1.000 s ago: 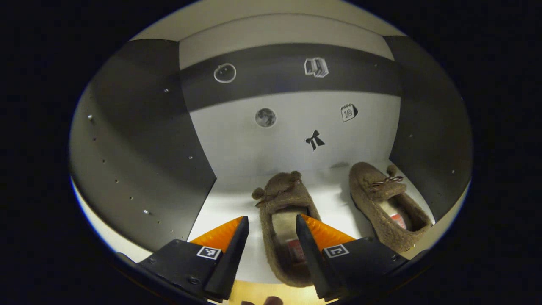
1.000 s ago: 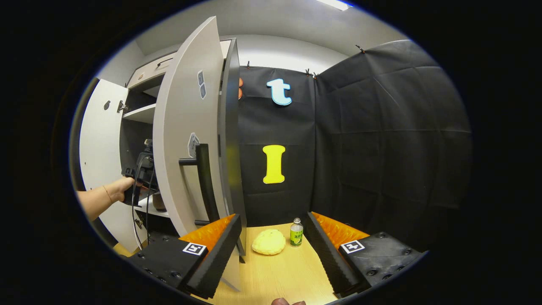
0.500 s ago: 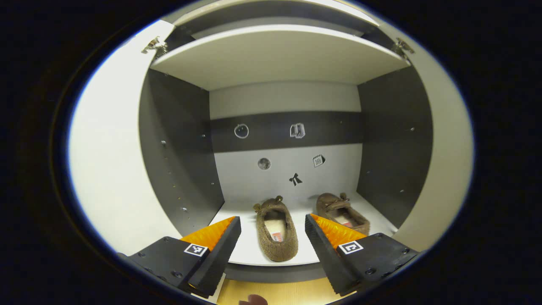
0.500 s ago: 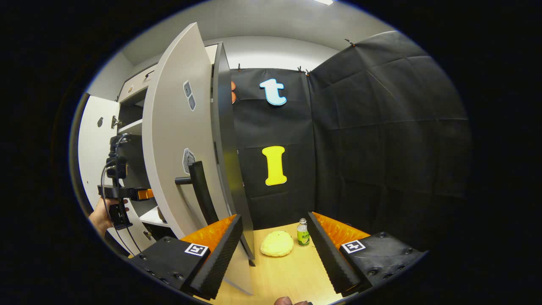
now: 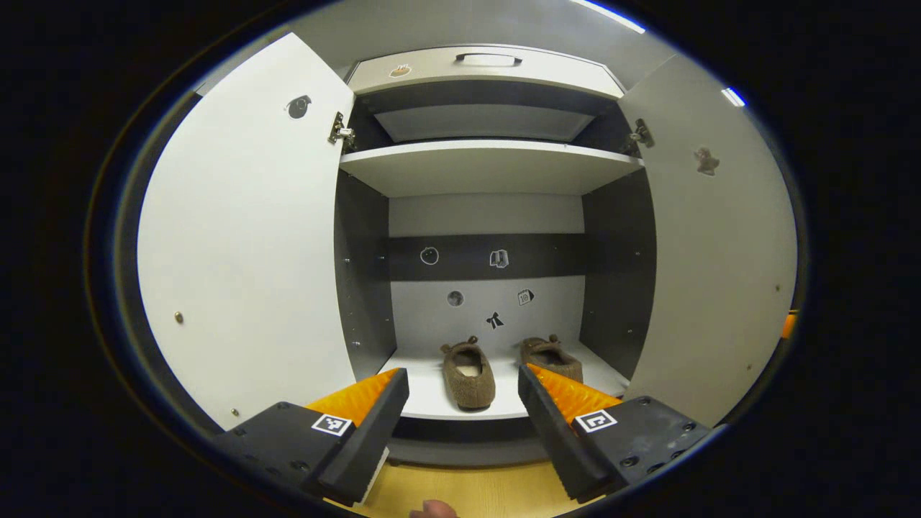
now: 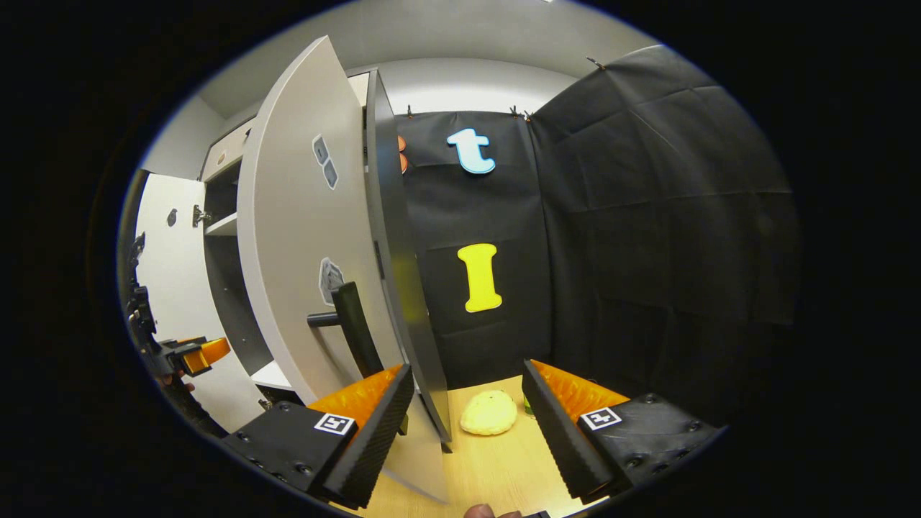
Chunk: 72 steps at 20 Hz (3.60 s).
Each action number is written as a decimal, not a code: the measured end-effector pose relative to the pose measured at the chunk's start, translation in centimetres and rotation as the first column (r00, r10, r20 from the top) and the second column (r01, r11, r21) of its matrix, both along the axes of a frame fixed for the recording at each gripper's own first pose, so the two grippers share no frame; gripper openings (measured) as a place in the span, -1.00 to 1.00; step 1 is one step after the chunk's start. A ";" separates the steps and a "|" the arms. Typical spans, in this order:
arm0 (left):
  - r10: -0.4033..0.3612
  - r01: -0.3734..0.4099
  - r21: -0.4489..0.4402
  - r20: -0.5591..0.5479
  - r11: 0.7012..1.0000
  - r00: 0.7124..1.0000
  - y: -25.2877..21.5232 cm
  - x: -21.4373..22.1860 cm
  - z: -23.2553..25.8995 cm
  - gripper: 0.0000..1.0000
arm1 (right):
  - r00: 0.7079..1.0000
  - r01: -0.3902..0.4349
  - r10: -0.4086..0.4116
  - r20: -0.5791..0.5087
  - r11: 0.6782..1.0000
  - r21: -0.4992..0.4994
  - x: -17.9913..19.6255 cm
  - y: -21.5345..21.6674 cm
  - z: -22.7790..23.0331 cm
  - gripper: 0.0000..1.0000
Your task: Grab one shoe with the right hand and put it into the shoe cabinet, grab the other shoe with the left hand and put it into the shoe cabinet; then close the right door with the right hand and the left door with the left hand.
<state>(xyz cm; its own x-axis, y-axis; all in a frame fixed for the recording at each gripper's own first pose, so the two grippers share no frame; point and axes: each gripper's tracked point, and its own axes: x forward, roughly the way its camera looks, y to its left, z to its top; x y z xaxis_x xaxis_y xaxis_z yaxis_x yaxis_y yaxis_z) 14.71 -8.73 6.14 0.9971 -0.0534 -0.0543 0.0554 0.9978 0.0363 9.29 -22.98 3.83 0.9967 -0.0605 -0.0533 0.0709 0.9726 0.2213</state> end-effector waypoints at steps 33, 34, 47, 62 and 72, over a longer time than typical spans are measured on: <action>0.036 -0.036 -0.006 -0.055 0.999 0.998 12.2 -12.3 -3.9 0.94 | 0.968 -0.249 0.249 0.005 0.968 -0.026 -0.5 24.4 -0.1 0.96; 0.048 -0.048 -0.008 -0.050 0.999 0.998 12.9 -12.4 -3.7 0.94 | 0.967 -0.253 0.253 0.006 0.967 -0.028 -0.7 24.8 0.0 0.96; 0.262 -0.262 -0.007 0.035 0.965 0.964 28.5 -9.3 -0.2 0.94 | 0.969 -0.249 0.248 -0.018 0.966 -0.066 -2.6 26.2 -0.9 0.96; 0.223 -0.223 0.036 0.016 0.974 0.975 26.6 -6.3 -0.3 0.82 | 0.970 -0.242 0.241 -0.018 0.968 -0.061 -2.9 25.2 -1.0 0.96; 0.104 -0.104 0.008 0.003 0.995 0.995 19.1 -5.7 -0.2 0.81 | 0.970 -0.244 0.244 -0.011 0.967 -0.074 -3.4 22.6 -0.4 0.97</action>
<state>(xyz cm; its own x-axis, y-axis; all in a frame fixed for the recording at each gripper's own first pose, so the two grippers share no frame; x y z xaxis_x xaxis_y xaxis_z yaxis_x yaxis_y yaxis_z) 8.98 10.35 5.95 0.9974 0.0512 -0.0516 -0.0489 0.9978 0.0441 5.91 -0.39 3.39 0.9817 0.1806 -0.0598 -0.1702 0.9742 0.1482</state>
